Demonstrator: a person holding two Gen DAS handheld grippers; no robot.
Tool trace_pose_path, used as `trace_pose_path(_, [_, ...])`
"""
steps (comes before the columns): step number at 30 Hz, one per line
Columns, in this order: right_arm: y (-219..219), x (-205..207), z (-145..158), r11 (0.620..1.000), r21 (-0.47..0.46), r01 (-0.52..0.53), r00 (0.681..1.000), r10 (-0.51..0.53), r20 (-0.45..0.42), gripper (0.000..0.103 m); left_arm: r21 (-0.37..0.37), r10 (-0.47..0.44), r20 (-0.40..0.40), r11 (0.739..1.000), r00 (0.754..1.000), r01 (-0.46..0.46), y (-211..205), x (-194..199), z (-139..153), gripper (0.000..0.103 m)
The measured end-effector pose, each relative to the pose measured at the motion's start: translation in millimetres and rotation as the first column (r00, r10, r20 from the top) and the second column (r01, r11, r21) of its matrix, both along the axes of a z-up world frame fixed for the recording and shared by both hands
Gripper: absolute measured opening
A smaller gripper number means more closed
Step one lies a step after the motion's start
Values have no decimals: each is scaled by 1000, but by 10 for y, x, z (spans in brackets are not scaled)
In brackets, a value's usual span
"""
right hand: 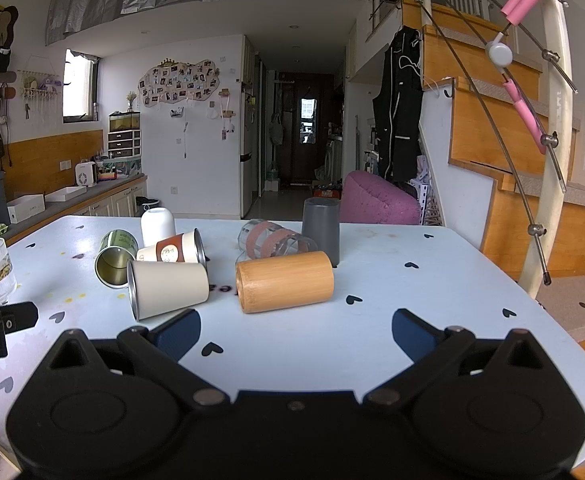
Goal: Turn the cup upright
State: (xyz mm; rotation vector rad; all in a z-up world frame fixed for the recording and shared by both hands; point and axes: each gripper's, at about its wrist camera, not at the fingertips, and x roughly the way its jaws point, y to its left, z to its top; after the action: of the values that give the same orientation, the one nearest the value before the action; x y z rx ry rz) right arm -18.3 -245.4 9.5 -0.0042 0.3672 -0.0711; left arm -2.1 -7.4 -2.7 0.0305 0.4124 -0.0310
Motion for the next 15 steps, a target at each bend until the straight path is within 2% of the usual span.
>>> trace_pose_path(6, [-2,0,0,1000,1,1,1000,-1,0,103,2,-24,9,1000,1000,24,7,-3,0,103])
trace_pose_path(11, [-1,1,-2,1000,3,-1,1000,1,-1,103,-12,-111,43,994,993,111,31,63,32,103])
trace_pose_path(15, [45,9,-39,1000,5,-2,1000,2,-1,103,14,-197,39,980,980,197,-2,263,-17,103])
